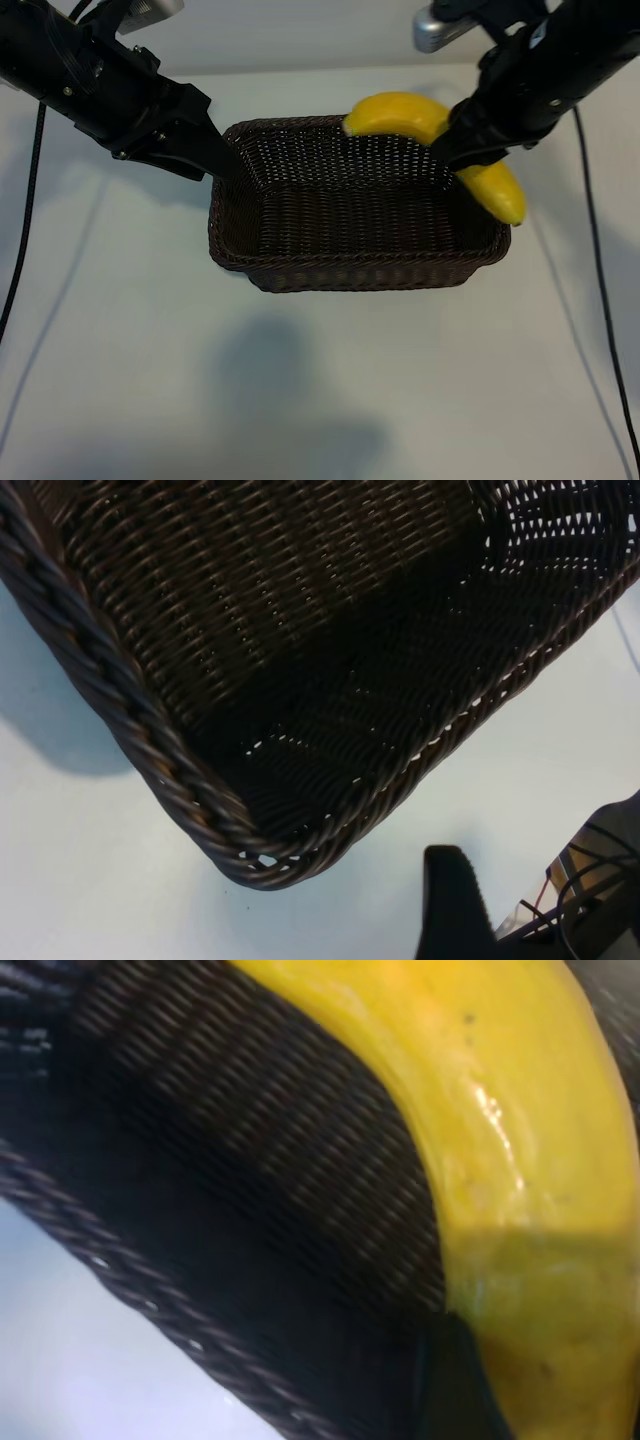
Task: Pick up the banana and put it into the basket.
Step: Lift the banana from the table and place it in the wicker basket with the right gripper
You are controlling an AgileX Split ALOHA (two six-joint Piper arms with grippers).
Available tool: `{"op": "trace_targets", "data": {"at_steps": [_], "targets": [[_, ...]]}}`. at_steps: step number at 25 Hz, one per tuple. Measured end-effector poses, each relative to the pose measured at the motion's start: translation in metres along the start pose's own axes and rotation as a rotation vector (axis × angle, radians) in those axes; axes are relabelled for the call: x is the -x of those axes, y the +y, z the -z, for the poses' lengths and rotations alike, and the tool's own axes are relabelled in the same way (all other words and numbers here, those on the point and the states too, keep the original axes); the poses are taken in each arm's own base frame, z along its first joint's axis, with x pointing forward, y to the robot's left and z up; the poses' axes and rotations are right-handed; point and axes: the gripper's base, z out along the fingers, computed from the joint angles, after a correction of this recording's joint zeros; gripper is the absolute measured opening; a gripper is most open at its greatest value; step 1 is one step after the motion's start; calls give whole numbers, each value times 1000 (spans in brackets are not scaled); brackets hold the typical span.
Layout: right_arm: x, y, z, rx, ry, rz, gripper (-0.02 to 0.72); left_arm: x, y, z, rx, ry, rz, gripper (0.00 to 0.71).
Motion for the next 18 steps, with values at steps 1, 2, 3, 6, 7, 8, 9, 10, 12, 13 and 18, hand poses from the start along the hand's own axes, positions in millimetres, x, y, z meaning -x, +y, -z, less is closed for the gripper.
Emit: {"op": "trace_targets", "data": {"at_steps": [1, 2, 3, 6, 7, 8, 9, 10, 12, 13, 18], "targets": [[1, 3, 0, 2, -8, 10, 396, 0, 0, 0, -1, 0, 0, 466], [3, 6, -1, 4, -18, 24, 396, 0, 0, 0, -2, -1, 0, 466], [4, 9, -1, 5, -25, 37, 396, 0, 0, 0, -2, -1, 0, 466], [7, 12, -2, 10, -28, 67, 396, 0, 0, 0, -2, -1, 0, 466], [10, 11, -2, 11, -27, 72, 396, 0, 0, 0, -2, -1, 1, 466], [14, 11, -1, 12, -32, 75, 396, 0, 0, 0, -3, -1, 1, 466], [17, 11, 0, 14, -27, 81, 396, 0, 0, 0, -3, -1, 1, 466], [20, 11, 1, 17, -23, 88, 396, 0, 0, 0, -3, -1, 1, 466], [26, 10, 4, 21, -20, 109, 396, 0, 0, 0, -3, -1, 1, 466], [28, 11, 5, 26, -4, 138, 396, 0, 0, 0, -3, -1, 0, 466], [28, 14, -1, 68, 95, 254, 396, 0, 0, 0, -3, -1, -1, 466]]}}
